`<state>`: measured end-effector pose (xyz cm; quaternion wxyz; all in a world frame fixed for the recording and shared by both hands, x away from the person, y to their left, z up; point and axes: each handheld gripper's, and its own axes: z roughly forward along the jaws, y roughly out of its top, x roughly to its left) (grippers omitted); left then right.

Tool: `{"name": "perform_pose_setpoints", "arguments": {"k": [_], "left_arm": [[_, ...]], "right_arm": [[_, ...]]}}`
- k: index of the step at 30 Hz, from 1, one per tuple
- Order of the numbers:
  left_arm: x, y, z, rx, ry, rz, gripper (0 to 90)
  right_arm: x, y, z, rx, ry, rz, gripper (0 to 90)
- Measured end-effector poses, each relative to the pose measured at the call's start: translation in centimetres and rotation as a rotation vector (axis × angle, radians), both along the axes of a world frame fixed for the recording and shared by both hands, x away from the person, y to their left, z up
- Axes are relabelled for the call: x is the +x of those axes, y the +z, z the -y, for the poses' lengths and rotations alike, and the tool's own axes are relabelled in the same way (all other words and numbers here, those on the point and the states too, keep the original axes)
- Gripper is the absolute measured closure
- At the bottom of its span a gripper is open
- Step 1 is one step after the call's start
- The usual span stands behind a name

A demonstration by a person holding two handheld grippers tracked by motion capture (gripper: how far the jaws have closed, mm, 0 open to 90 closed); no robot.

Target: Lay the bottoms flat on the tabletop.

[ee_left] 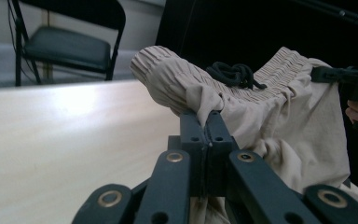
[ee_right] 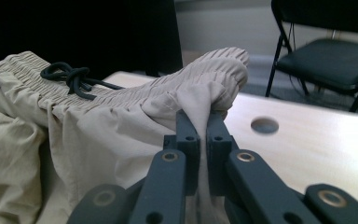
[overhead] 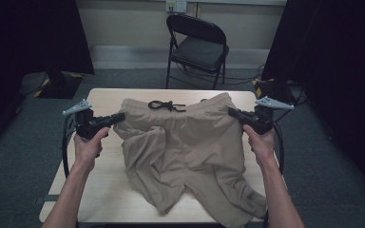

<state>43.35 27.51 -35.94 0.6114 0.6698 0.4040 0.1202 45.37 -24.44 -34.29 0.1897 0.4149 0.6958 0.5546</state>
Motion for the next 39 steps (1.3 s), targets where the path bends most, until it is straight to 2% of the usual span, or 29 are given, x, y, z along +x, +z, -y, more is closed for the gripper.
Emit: {"name": "perform_pose_setpoints", "arguments": {"k": [4, 7, 9, 11, 13, 16, 19, 22, 24, 26, 27, 28, 29, 31, 32, 33, 36, 38, 39], "left_arm": [[0.3, 2.0, -0.2, -0.004, 0.008, 0.044, 89.0], [0.6, 3.1, -0.5, -0.007, 0.007, 0.063, 89.0], [0.9, 3.6, -0.8, -0.019, 0.004, 0.071, 89.0], [1.4, 3.9, -1.0, -0.013, 0.014, 0.071, 89.0], [1.8, 4.2, -0.9, -0.025, 0.020, 0.073, 89.0], [2.5, 4.7, -0.9, -0.020, 0.023, 0.075, 89.0], [4.1, 5.1, -1.0, -0.015, 0.038, 0.065, 88.9], [6.2, 5.4, -1.0, -0.005, 0.073, 0.056, 88.4], [7.6, 5.3, -0.9, 0.004, 0.138, 0.037, 80.3], [8.5, 5.0, -0.9, 0.001, 0.161, 0.012, 73.3], [8.6, 4.7, -0.8, 0.011, 0.160, 0.005, 69.4], [8.8, 4.3, -0.5, 0.020, 0.143, -0.012, 64.6], [8.7, 4.1, -0.4, 0.033, 0.141, -0.014, 64.2], [8.6, 3.1, 0.1, 0.017, 0.107, -0.027, 64.2], [8.5, 2.7, 0.4, 0.032, 0.097, -0.029, 64.3], [8.3, 2.3, 0.6, 0.044, 0.085, -0.037, 65.0], [7.6, 1.1, 1.4, 0.048, 0.037, -0.055, 66.7], [6.8, 0.2, 1.7, 0.053, 0.005, -0.058, 68.1], [6.4, -0.2, 1.8, 0.066, -0.006, -0.064, 70.6]], "right_arm": [[0.2, 1.9, -0.4, 0.013, -0.002, 0.041, 87.9], [0.5, 3.1, -0.6, 0.016, -0.004, 0.065, 87.9], [0.8, 3.7, -0.7, 0.024, -0.005, 0.074, 87.9], [1.1, 4.2, -0.8, 0.030, -0.004, 0.083, 87.8], [1.6, 4.8, -1.0, 0.029, -0.005, 0.089, 87.8], [2.5, 5.4, -1.3, 0.025, -0.011, 0.087, 87.9], [3.8, 6.2, -1.6, 0.025, -0.016, 0.086, 87.8], [6.1, 7.2, -2.0, 0.012, -0.034, 0.077, 87.7], [7.9, 7.4, -2.2, -0.015, -0.065, 0.049, 86.4], [9.7, 6.9, -2.2, -0.072, -0.149, 0.019, 77.2], [10.3, 6.4, -1.9, -0.091, -0.186, -0.001, 68.4], [10.7, 5.7, -1.5, -0.086, -0.212, -0.028, 64.3], [11.0, 4.8, -1.0, -0.069, -0.201, -0.058, 64.5], [11.0, 3.8, -0.7, -0.084, -0.213, -0.066, 59.0], [11.0, 2.9, -0.6, -0.099, -0.205, -0.088, 56.9], [10.9, 2.2, -0.5, -0.090, -0.189, -0.109, 56.6], [9.8, 0.6, -0.8, -0.071, -0.148, -0.113, 55.3], [8.8, 0.0, -1.3, -0.086, -0.118, -0.104, 53.0], [8.1, -0.5, -1.6, -0.076, -0.097, -0.106, 51.6]]}}
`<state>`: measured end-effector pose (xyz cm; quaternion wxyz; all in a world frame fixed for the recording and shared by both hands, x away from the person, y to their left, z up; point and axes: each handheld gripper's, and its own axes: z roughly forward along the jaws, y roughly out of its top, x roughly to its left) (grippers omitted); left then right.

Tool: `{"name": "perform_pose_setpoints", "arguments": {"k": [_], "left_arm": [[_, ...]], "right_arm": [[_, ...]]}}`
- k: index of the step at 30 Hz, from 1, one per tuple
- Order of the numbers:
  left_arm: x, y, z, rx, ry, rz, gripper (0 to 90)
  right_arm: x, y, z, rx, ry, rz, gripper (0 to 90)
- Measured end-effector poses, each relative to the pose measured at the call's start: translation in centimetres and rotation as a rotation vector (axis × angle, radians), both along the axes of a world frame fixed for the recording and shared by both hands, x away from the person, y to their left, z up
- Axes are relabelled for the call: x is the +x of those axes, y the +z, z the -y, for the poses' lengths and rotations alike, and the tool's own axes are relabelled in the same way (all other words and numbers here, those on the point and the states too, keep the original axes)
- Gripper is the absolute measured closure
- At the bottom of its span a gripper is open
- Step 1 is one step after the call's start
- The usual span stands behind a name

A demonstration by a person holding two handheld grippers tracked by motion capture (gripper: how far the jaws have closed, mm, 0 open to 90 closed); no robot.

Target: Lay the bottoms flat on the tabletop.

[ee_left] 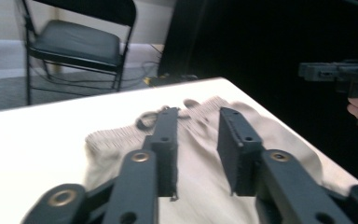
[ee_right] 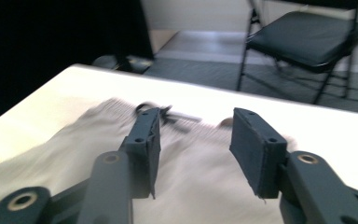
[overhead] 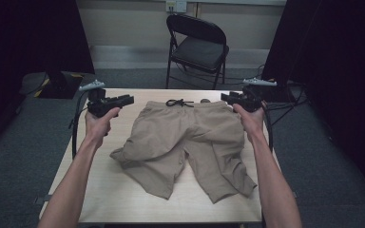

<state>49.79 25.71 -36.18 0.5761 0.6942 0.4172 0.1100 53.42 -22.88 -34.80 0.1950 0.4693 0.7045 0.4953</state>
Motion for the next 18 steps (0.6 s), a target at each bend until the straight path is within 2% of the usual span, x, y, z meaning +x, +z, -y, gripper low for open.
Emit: {"name": "perform_pose_setpoints", "arguments": {"k": [3, 4, 6, 8, 9, 11, 13, 14, 15, 17, 18], "left_arm": [[-1.4, -1.3, 0.2, 0.023, -0.047, -0.020, 72.9], [-2.0, -1.7, 0.2, 0.030, -0.051, -0.015, 75.0], [-2.8, -2.3, 0.2, 0.031, -0.072, -0.024, 76.4], [-4.1, -3.2, 0.3, 0.053, -0.090, -0.022, 77.6], [-4.6, -3.7, 0.3, 0.057, -0.099, -0.031, 78.7], [-5.6, -4.6, 0.3, 0.093, -0.108, -0.043, 79.0], [-6.6, -5.5, 0.3, 0.106, -0.128, -0.062, 78.2], [-7.1, -5.9, 0.3, 0.087, -0.129, -0.066, 76.2], [-7.9, -6.5, 0.4, 0.086, -0.125, -0.078, 73.0], [-9.4, -7.5, 0.6, 0.143, -0.139, -0.095, 62.0], [-9.8, -7.8, 0.6, 0.148, -0.137, -0.097, 57.5]], "right_arm": [[-1.9, -1.1, -0.9, -0.009, 0.055, -0.008, 48.1], [-3.1, -1.9, -1.5, -0.027, 0.090, -0.018, 46.9], [-4.4, -2.8, -2.1, -0.029, 0.116, -0.028, 46.3], [-5.7, -3.9, -3.0, -0.043, 0.153, -0.053, 46.3], [-6.4, -4.4, -3.4, -0.032, 0.161, -0.055, 46.4], [-7.7, -5.5, -4.3, -0.006, 0.198, -0.064, 52.1], [-8.7, -6.5, -5.5, -0.027, 0.234, -0.078, 59.1], [-9.5, -7.2, -6.3, -0.024, 0.273, -0.085, 66.6], [-10.0, -7.7, -6.8, -0.019, 0.294, -0.094, 70.1], [-11.1, -8.8, -8.3, -0.026, 0.346, -0.107, 75.5], [-11.9, -9.5, -9.2, -0.008, 0.372, -0.120, 76.2]]}}
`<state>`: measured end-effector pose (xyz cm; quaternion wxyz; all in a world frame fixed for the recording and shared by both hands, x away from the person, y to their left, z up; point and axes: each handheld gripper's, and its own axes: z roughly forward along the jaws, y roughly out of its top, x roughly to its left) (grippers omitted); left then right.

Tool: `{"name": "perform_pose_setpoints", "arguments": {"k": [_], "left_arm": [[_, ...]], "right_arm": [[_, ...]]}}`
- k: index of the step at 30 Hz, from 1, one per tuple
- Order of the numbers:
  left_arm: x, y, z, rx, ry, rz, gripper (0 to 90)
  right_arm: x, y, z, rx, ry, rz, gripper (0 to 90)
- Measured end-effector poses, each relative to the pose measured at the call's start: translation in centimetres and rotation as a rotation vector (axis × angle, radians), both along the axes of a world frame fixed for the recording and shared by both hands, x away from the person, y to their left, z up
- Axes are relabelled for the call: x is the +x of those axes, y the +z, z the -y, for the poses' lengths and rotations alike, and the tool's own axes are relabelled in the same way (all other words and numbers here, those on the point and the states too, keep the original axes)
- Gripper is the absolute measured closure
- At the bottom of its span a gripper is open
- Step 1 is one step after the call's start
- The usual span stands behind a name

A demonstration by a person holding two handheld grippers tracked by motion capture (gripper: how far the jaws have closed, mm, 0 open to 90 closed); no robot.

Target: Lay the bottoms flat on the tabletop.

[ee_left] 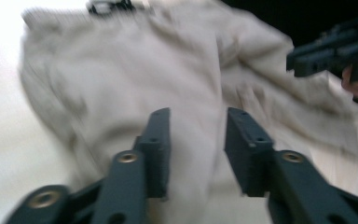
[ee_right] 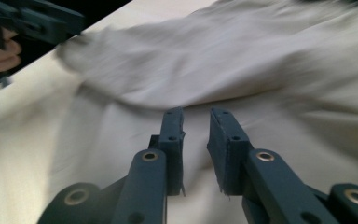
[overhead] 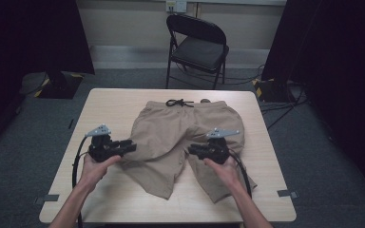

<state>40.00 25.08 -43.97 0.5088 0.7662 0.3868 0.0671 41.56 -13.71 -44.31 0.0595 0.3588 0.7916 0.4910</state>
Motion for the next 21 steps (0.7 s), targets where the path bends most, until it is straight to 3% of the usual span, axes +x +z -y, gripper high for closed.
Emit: {"name": "perform_pose_setpoints", "arguments": {"k": [3, 5, 7, 10, 13, 14, 16, 18, 19, 21], "left_arm": [[-0.7, -1.0, -0.2, 0.033, 0.037, 0.004, 45.0], [-0.5, -2.0, -0.7, 0.051, 0.073, -0.014, 41.1], [0.0, -3.2, -1.2, 0.039, 0.115, -0.043, 41.0], [0.5, -4.5, -2.0, 0.064, 0.173, -0.078, 45.5], [1.0, -5.7, -3.1, 0.033, 0.190, -0.125, 52.7], [1.0, -5.8, -3.3, 0.013, 0.187, -0.121, 57.4], [1.0, -5.8, -3.4, 0.003, 0.179, -0.118, 67.3], [0.9, -5.5, -3.4, -0.015, 0.146, -0.102, 77.8], [0.7, -5.3, -3.3, -0.044, 0.134, -0.105, 82.6], [0.4, -4.6, -3.3, -0.074, 0.101, -0.090, 85.2]], "right_arm": [[-1.1, -1.0, -1.9, -0.020, 0.070, -0.017, 72.1], [-1.7, -1.6, -3.2, -0.004, 0.122, -0.036, 62.6], [-2.3, -2.3, -4.4, -0.020, 0.172, -0.048, 53.7], [-2.5, -3.5, -5.8, -0.066, 0.202, -0.066, 46.4], [-2.7, -4.4, -6.3, -0.085, 0.213, -0.080, 45.1], [-2.8, -4.7, -6.5, -0.102, 0.222, -0.081, 45.2], [-3.1, -5.2, -6.8, -0.128, 0.232, -0.077, 53.4], [-3.4, -5.4, -6.9, -0.134, 0.241, -0.062, 73.6], [-3.5, -5.3, -6.9, -0.132, 0.251, -0.066, 82.6], [-3.7, -4.7, -6.6, -0.096, 0.271, -0.066, 88.5]]}}
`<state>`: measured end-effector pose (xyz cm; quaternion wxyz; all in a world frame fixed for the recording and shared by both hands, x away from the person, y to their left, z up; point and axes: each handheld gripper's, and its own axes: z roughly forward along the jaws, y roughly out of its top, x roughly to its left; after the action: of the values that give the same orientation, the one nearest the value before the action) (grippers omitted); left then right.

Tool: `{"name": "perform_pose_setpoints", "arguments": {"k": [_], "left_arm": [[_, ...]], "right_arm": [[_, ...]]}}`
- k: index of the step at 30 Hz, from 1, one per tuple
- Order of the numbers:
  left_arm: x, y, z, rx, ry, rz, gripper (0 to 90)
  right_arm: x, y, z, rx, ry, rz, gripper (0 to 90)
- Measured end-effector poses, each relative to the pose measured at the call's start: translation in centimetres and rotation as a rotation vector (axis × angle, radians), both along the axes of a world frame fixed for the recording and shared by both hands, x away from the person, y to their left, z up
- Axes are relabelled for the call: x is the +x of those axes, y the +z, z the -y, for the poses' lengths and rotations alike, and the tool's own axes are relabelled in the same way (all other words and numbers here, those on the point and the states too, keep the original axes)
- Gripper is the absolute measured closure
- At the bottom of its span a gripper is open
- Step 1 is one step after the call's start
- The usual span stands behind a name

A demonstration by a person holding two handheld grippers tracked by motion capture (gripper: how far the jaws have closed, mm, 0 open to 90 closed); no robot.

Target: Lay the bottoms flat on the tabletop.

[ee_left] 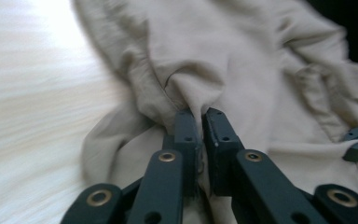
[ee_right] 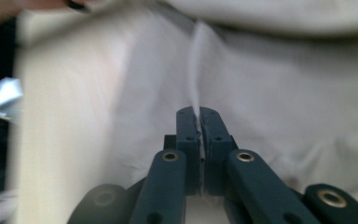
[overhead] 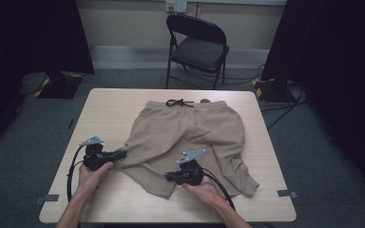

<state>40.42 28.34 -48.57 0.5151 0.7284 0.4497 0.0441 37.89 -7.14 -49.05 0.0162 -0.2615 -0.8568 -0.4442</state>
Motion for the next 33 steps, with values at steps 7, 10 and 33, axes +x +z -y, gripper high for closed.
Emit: {"name": "perform_pose_setpoints", "arguments": {"k": [7, 10, 33], "left_arm": [[0.0, 1.1, -1.1, -0.045, 0.072, 0.050, 88.7], [0.9, 0.8, -1.6, -0.031, 0.090, 0.019, 88.7], [-1.1, 2.0, 1.8, -0.010, -0.112, 0.097, 79.6]], "right_arm": [[1.9, 4.2, 5.5, 0.184, -0.124, 0.031, 89.1], [3.2, 4.3, 8.1, 0.192, -0.220, 0.039, 89.1], [3.3, 3.3, 7.7, 0.082, -0.252, 0.058, 60.5]]}}
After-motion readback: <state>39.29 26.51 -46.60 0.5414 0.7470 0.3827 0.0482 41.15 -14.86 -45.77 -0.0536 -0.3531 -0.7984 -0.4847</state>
